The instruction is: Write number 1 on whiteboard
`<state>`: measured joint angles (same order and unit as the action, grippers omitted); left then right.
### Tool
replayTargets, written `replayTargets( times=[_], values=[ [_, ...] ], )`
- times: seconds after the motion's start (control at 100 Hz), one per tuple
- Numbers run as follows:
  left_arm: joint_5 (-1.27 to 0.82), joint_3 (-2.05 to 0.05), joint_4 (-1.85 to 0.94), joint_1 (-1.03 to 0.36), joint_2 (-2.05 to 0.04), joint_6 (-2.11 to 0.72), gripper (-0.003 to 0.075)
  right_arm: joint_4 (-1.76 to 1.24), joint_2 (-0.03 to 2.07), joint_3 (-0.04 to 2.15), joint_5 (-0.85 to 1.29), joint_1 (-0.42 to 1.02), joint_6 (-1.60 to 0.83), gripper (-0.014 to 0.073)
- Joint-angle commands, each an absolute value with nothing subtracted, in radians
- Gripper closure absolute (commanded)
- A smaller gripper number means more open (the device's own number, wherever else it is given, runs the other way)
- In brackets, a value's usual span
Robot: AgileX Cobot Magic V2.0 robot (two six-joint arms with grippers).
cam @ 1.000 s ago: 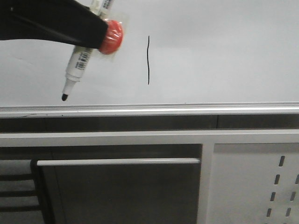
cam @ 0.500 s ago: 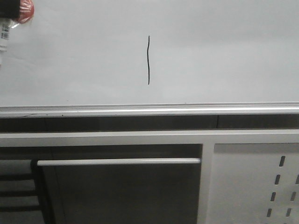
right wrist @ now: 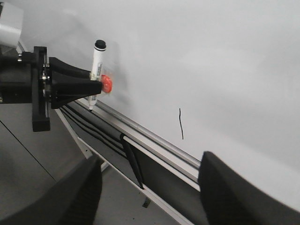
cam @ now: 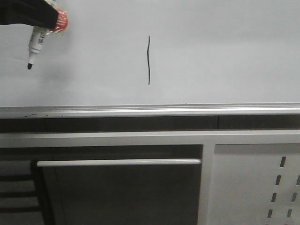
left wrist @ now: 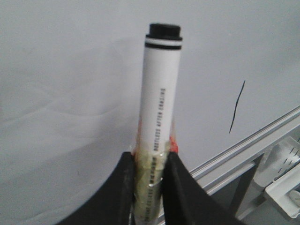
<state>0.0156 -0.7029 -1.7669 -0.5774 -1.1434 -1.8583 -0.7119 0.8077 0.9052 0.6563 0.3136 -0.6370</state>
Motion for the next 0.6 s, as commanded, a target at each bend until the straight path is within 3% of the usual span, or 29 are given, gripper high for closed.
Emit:
replayTargets(
  times=[0.0, 0.59],
  values=[
    [0.014, -0.762, -1.759, -0.578, -1.154, -1.878, 0.0741, -0.747, 0.797, 0.93, 0.594, 0.306, -0.64, 0.0188],
    [0.149, -0.847, -1.649, -0.578, -1.273, -1.878, 0.0741, -0.747, 0.797, 0.93, 0.576, 0.306, -0.657, 0.0188]
  ],
)
